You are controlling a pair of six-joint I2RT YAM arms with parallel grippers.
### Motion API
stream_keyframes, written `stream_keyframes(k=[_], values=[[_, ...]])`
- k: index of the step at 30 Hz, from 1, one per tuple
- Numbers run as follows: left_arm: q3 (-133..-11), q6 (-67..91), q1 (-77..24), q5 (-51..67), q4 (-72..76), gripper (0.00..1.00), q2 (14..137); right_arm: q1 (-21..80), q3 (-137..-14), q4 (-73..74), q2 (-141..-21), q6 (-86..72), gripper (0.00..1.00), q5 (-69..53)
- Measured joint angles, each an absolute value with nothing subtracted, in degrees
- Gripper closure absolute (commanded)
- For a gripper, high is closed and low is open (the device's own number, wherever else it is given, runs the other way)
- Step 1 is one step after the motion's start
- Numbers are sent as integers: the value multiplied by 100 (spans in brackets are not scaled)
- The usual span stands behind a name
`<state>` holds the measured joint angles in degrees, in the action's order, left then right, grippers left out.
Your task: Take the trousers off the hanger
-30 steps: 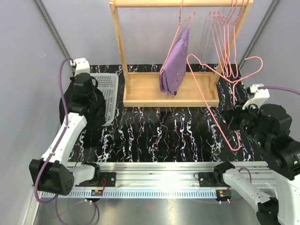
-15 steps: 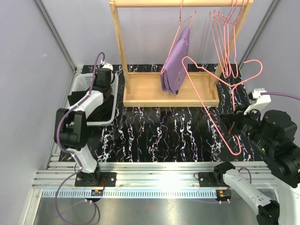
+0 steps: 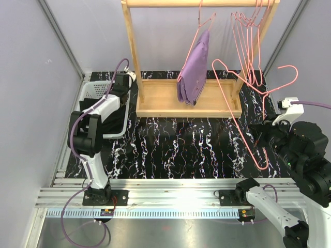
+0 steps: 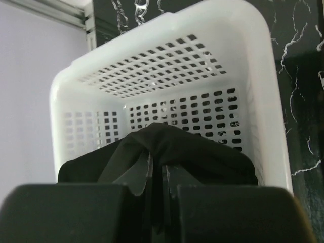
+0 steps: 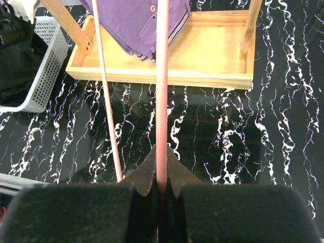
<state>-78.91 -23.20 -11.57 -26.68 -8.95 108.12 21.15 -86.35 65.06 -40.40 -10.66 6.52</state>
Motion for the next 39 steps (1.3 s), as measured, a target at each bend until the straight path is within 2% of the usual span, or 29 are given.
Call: stream_keyframes(k=[9, 11, 14, 18, 20, 23, 26, 31, 34, 39], values=[[-8392, -2523, -1131, -2665, -1372, 100, 11240, 2115, -8630, 6495, -4040, -1068, 100, 709], [-8444, -2556, -1135, -2735, -1459, 75, 11246, 2115, -8613, 6484, -4049, -1066, 100, 760], [-8641, -2399, -1170, -2965, -1645, 49, 11246, 2115, -8602, 6460, -4119, -1063, 100, 891], [-9367, -1907, -1142, -3004, -2088, 35, 11238, 2115, -8602, 6410, -4344, -1033, 100, 1105], [-9671, -1697, -1122, -2998, -2156, 29, 11166, 2115, -8602, 6379, -4469, -1013, 100, 1155], [-9806, -1415, -1081, -3000, -2373, 28, 10844, 2115, -8604, 6283, -4628, -954, 100, 1256], [-9955, -950, -1020, -2961, -2829, 21, 10451, 2115, -8687, 6204, -4786, -867, 100, 1358], [-10180, 255, -604, -2056, -3511, 18, 9688, 2115, -9137, 6003, -5271, -657, 100, 1671], [-9730, 888, -294, -1293, -3538, 1, 8816, 2115, -9491, 5900, -5712, -482, 100, 1852], [-8462, 1678, -329, -137, -3326, 1, 6904, 2115, -10171, 5693, -6508, -115, 100, 2204]])
